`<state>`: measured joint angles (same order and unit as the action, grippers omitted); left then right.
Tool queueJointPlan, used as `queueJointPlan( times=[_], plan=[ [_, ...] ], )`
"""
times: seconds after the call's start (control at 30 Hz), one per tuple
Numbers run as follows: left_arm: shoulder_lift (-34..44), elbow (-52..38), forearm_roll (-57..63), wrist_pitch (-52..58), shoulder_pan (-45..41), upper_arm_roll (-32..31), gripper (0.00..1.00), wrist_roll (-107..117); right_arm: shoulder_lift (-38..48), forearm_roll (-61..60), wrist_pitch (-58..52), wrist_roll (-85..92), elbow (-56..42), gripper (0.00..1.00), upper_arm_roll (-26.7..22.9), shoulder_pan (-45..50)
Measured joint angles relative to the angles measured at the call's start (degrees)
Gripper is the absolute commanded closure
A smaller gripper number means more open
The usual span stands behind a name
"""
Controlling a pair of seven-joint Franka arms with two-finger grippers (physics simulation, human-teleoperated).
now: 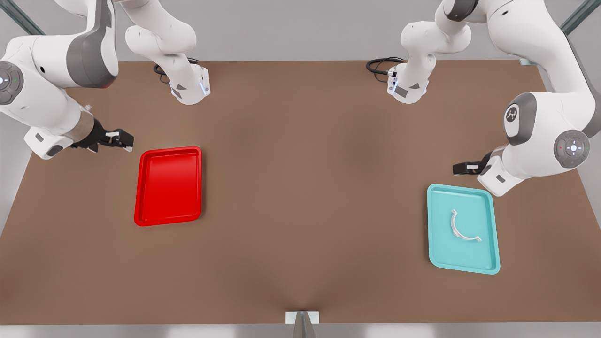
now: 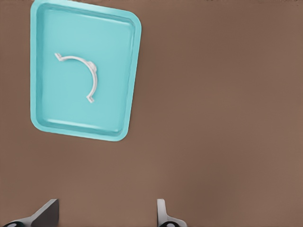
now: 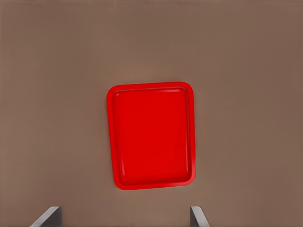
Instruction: Take the drainage pipe clamp from the left arm, pass it to the right arm, and place it in the plate on the right side
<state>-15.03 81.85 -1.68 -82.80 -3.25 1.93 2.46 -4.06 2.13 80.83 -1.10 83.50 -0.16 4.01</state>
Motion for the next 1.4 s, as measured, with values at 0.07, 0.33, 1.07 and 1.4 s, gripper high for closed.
queueJointPlan(
  times=[0.07,0.33,1.07,1.4],
  plan=[
    [-0.60,0.06,-0.01,-0.46,-0.12,0.33,0.00,0.29,-0.06,0.04,0.59,0.05,0.24,0.00,0.00,0.07],
    [-24.66,-4.01,-0.52,-16.75,10.80,5.95,0.00,3.08,-0.45,0.12,1.94,0.23,0.95,0.00,-0.01,0.02],
    [-32.63,3.10,-10.37,-49.65,10.04,6.15,0.00,39.62,-0.42,0.19,3.26,0.47,2.99,0.00,0.00,-0.03],
    [-34.64,3.17,-10.62,-52.61,10.17,6.07,0.00,48.69,-0.39,0.19,3.74,0.59,3.66,0.00,0.00,-0.07]
  ],
)
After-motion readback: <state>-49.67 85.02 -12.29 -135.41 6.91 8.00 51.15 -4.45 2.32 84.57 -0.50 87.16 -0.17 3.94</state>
